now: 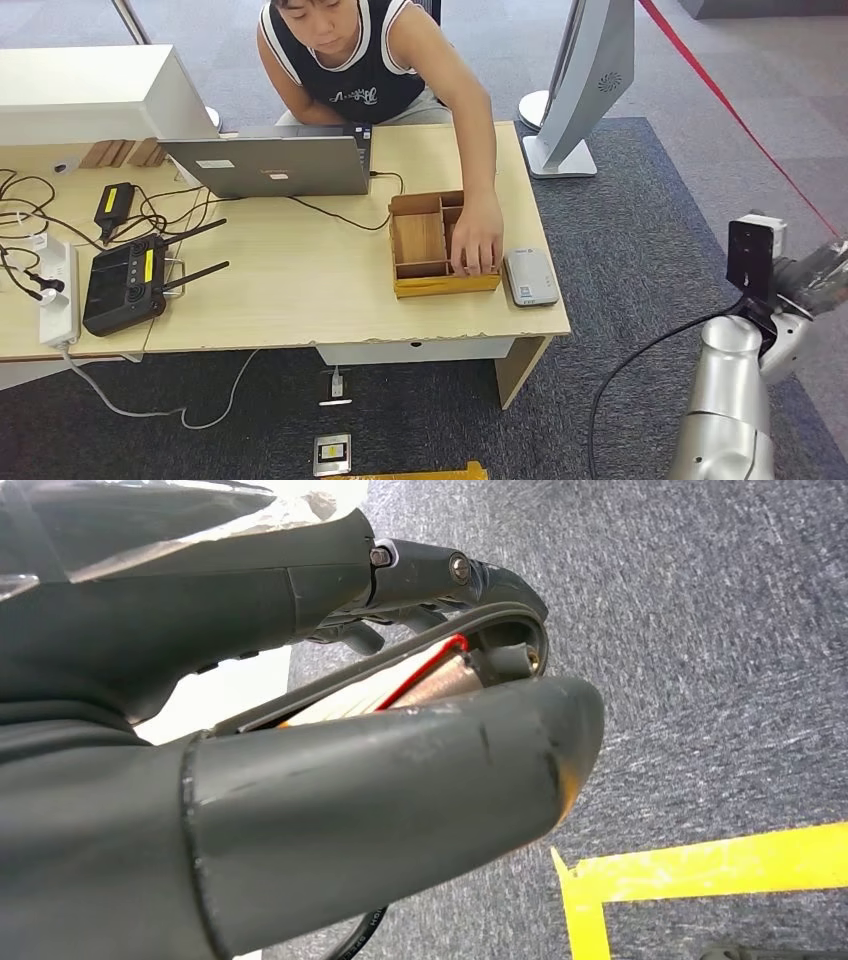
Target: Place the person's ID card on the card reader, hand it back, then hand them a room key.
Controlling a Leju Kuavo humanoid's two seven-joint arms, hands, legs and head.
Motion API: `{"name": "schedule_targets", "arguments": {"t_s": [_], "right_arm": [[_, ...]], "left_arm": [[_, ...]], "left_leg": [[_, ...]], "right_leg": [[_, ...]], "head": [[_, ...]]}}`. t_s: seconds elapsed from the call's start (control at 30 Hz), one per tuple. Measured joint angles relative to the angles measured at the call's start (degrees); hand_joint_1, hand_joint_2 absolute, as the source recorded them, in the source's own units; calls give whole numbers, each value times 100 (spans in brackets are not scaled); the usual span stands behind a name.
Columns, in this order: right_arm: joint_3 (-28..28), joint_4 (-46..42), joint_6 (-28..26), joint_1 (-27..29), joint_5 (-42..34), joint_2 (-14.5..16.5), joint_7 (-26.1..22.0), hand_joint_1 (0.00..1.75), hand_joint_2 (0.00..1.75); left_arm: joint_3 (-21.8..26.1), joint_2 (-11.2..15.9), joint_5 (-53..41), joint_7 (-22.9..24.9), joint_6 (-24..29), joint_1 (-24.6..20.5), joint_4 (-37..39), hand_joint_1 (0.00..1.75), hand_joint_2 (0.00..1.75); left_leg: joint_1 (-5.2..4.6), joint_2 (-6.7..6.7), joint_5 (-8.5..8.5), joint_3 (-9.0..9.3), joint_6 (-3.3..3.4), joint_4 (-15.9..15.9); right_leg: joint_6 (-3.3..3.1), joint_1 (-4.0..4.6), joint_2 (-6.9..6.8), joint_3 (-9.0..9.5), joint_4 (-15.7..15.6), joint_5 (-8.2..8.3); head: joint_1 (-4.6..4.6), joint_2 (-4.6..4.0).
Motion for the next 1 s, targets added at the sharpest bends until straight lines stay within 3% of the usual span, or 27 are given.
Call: {"name": "schedule_targets", "arguments": {"t_s": [0.17,0.37,0.6,1.0], "right_arm": [[-747,912,1,-73,1339,22,38,0,175],[-1487,1954,3,55,2719,46,978,0,175],[-1917,2840,1,563,3226,55,1791,0,175],[-2223,3945,-2,1309,3259,17,2597,0,175]], "left_arm": [[0,-15,27,85,3,-1,0,0,0],[0,-30,39,85,19,-8,0,0,0],[0,-23,-15,-16,-64,-10,0,0,0],[0,36,-137,-273,-181,-13,0,0,0]], "left_leg": [[0,0,0,0,0,0],[1,0,-3,-1,0,0],[4,-1,-11,-2,-4,-2],[4,-1,-19,0,-4,-2]], "right_leg": [[0,0,0,0,0,0],[1,1,0,-2,0,-4],[3,4,0,0,0,-15],[6,3,1,2,0,-22]], "head": [[1,0],[0,0],[1,0],[0,0]]}}
